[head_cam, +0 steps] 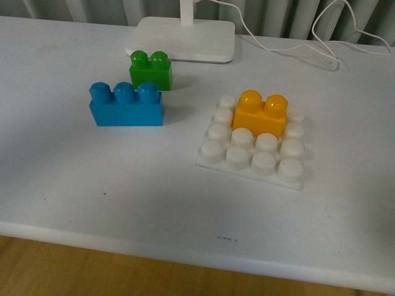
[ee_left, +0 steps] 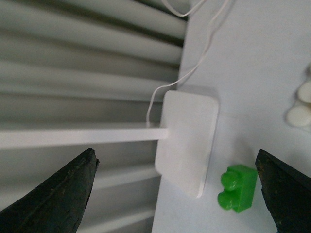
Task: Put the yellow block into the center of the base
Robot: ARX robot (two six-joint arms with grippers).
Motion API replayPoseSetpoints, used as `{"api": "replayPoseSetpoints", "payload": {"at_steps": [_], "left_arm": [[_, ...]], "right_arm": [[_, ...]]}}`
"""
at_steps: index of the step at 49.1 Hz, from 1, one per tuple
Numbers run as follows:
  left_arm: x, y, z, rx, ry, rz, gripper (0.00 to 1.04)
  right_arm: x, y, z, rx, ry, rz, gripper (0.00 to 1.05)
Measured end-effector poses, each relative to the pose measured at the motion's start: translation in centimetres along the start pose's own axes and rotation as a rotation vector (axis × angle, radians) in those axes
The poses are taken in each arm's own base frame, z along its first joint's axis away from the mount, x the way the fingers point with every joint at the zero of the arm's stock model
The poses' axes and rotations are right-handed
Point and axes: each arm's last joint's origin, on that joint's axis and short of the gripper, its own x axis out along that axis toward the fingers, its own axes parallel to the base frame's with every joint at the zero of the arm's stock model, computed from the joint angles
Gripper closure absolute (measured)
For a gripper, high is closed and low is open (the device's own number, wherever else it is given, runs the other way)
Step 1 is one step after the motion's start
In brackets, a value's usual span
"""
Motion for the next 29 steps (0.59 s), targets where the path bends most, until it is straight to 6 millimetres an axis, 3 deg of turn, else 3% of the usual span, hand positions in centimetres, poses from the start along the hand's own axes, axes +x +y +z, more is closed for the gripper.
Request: {"api": "replayPoseSetpoints", "payload": {"at_steps": [6, 12, 21, 26, 29], "left_arm": [[-5.4, -2.2, -2.2, -0.132, 0.07, 0.225, 0.06], [-10.1, -5.2, -6.0, -0.33, 0.203, 0.418, 0.06], [-16.7, -9.4, -10.8, -0.85, 0.26, 0.543, 0.06], [-17.9, -9.4, -11.0, -1.026, 0.207, 0.625, 0.06], [-17.9, -9.8, -11.2, -1.142, 0.089, 0.579, 0.19]], "right_arm": [[0.0, 0.0, 0.0, 0.0, 0.0, 0.0, 0.09], [0.0, 0.0, 0.0, 0.0, 0.0, 0.0, 0.09], [0.0, 0.0, 0.0, 0.0, 0.0, 0.0, 0.09], [0.0, 0.0, 0.0, 0.0, 0.0, 0.001, 0.09], [0.0, 0.0, 0.0, 0.0, 0.0, 0.0, 0.09]]}}
